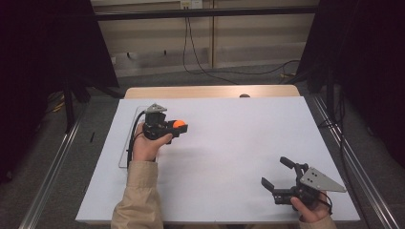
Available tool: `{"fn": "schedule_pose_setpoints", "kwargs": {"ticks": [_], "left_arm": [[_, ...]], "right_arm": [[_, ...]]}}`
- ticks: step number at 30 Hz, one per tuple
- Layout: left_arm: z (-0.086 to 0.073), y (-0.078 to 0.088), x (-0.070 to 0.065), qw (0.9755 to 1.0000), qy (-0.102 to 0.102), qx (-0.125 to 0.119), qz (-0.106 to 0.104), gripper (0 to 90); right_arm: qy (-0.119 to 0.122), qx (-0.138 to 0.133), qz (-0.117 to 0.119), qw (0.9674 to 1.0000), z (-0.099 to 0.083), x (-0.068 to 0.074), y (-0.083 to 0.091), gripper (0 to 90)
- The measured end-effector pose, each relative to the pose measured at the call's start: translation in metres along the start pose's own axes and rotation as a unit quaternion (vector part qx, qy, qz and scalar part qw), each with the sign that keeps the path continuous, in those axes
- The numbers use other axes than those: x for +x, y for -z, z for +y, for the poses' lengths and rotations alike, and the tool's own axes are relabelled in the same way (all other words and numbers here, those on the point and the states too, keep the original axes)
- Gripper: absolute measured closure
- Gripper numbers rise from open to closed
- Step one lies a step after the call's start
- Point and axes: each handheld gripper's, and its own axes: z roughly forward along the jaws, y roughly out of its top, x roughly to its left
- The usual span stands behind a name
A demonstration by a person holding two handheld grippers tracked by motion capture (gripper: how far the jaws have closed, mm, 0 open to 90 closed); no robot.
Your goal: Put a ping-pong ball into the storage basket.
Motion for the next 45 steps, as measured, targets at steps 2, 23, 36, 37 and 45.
{"fn": "schedule_pose_setpoints", "kwargs": {"ticks": [2,23,36,37,45], "left_arm": [[0.000,0.001,0.001,1.0000,-0.001,0.001,0.000,50.9],[-0.001,0.008,0.007,0.9999,0.001,-0.006,0.015,50.9],[-0.002,0.010,0.011,0.9997,0.001,-0.007,0.023,50.9],[-0.002,0.011,0.011,0.9997,0.001,-0.006,0.024,50.9],[-0.002,0.013,0.013,0.9996,0.003,-0.010,0.028,50.9]], "right_arm": [[0.000,0.000,0.000,1.0000,0.000,0.000,0.000,2.5],[0.000,0.000,0.000,1.0000,0.000,0.000,0.000,2.5],[-0.001,0.000,0.000,1.0000,0.000,0.000,0.000,2.5],[-0.001,0.000,0.000,1.0000,0.000,0.000,0.000,2.5],[0.000,0.000,0.000,1.0000,0.000,0.000,0.000,2.5]]}}
